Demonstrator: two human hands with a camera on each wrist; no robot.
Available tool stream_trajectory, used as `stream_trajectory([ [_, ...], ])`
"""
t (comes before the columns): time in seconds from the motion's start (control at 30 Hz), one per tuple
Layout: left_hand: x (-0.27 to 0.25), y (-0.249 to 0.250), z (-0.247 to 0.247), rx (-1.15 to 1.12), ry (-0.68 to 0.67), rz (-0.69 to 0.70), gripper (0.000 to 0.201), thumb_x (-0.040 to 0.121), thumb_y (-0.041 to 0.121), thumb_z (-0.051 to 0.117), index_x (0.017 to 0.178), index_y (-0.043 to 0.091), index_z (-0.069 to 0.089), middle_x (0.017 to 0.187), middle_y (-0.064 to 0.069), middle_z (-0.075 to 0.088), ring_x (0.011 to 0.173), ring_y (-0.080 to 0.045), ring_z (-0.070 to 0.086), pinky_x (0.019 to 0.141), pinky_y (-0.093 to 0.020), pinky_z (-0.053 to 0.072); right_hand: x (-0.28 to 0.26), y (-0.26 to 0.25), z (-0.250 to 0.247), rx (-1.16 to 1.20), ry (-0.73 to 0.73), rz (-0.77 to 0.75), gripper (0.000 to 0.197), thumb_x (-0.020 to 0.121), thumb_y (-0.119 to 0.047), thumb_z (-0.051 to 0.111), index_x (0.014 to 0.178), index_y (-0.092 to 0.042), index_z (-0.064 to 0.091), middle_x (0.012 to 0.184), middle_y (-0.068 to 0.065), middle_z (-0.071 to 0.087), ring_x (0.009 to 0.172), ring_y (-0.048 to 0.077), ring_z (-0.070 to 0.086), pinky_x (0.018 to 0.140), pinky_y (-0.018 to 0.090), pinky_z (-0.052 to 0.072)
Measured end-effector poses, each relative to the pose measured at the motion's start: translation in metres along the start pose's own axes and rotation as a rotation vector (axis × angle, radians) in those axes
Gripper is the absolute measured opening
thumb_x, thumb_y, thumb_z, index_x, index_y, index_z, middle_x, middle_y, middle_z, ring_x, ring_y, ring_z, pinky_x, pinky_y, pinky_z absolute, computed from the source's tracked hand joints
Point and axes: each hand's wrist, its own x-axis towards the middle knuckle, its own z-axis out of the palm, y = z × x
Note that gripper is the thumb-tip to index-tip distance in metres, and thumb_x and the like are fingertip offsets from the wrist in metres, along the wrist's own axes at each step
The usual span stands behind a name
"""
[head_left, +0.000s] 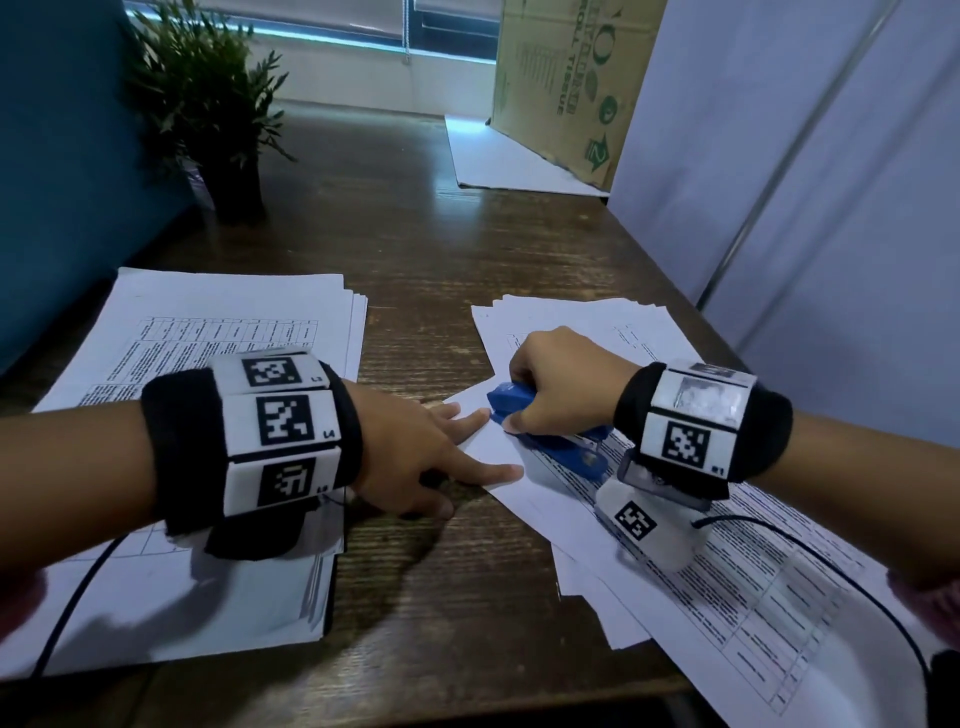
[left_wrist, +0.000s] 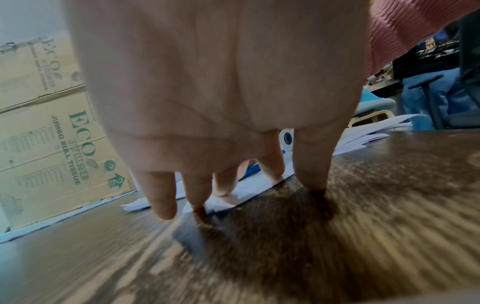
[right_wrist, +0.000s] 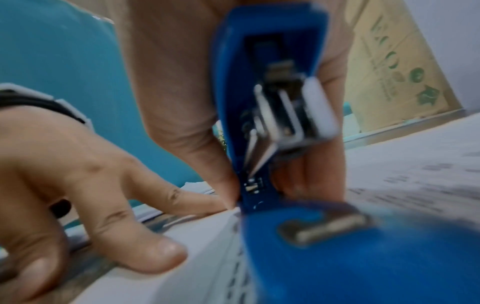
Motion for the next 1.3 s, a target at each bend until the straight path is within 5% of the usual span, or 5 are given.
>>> stream_trajectory([
  [0.27, 0.001, -0.002, 0.002, -0.003, 0.007, -0.001, 0.062, 0.098, 0.042, 0.035, 0.140, 0.055, -0.008, 0.155, -0.004, -0.023, 0.145, -0.023, -0.013, 0.118, -0.044, 0.013, -0.011, -0.013, 0.006, -0.261, 0.096, -0.120, 0.019, 0.075, -0.023, 0.062, 0.071, -0.015, 0.046, 0.066, 0.000, 0.043, 0.068, 0.020, 0.049, 0.057, 0.026, 0.038],
  [0.4, 0.001, -0.002, 0.002, -0.004, 0.005, 0.000, 0.061, 0.098, 0.043, 0.036, 0.141, 0.055, -0.007, 0.156, -0.005, -0.022, 0.145, -0.024, -0.012, 0.118, -0.046, 0.014, -0.014, -0.018, 0.006, -0.371, 0.124, -0.203, 0.018, 0.078, -0.022, 0.060, 0.077, -0.017, 0.044, 0.062, -0.004, 0.030, 0.068, 0.020, 0.042, 0.047, 0.022, 0.027],
  [0.6, 0.001, -0.003, 0.004, -0.010, -0.001, -0.004, 0.062, 0.098, 0.044, 0.035, 0.140, 0.057, -0.009, 0.156, -0.003, -0.022, 0.145, -0.023, -0.012, 0.117, -0.045, 0.015, -0.012, -0.016, 0.006, -0.381, 0.132, -0.240, 0.016, 0.077, -0.024, 0.060, 0.080, -0.017, 0.046, 0.065, -0.004, 0.034, 0.069, 0.020, 0.044, 0.048, 0.025, 0.029],
  [0.8, 0.002, -0.002, 0.003, -0.021, -0.009, -0.006, 0.062, 0.099, 0.043, 0.035, 0.139, 0.057, -0.010, 0.156, -0.002, -0.022, 0.145, -0.022, -0.014, 0.118, -0.047, 0.013, -0.007, -0.009, 0.001, -0.298, 0.103, -0.246, 0.021, 0.075, -0.025, 0.061, 0.067, -0.020, 0.042, 0.060, -0.007, 0.039, 0.067, 0.020, 0.047, 0.050, 0.024, 0.031],
  [1.3, 0.002, -0.001, -0.001, -0.036, -0.021, -0.005, 0.063, 0.099, 0.043, 0.035, 0.139, 0.057, -0.011, 0.155, -0.001, -0.025, 0.145, -0.021, -0.014, 0.118, -0.045, 0.010, 0.011, 0.016, -0.011, 0.339, -0.182, 0.085, 0.036, 0.075, -0.027, 0.077, 0.051, -0.015, 0.053, 0.051, -0.004, 0.047, 0.052, 0.011, 0.041, 0.053, 0.022, 0.031],
])
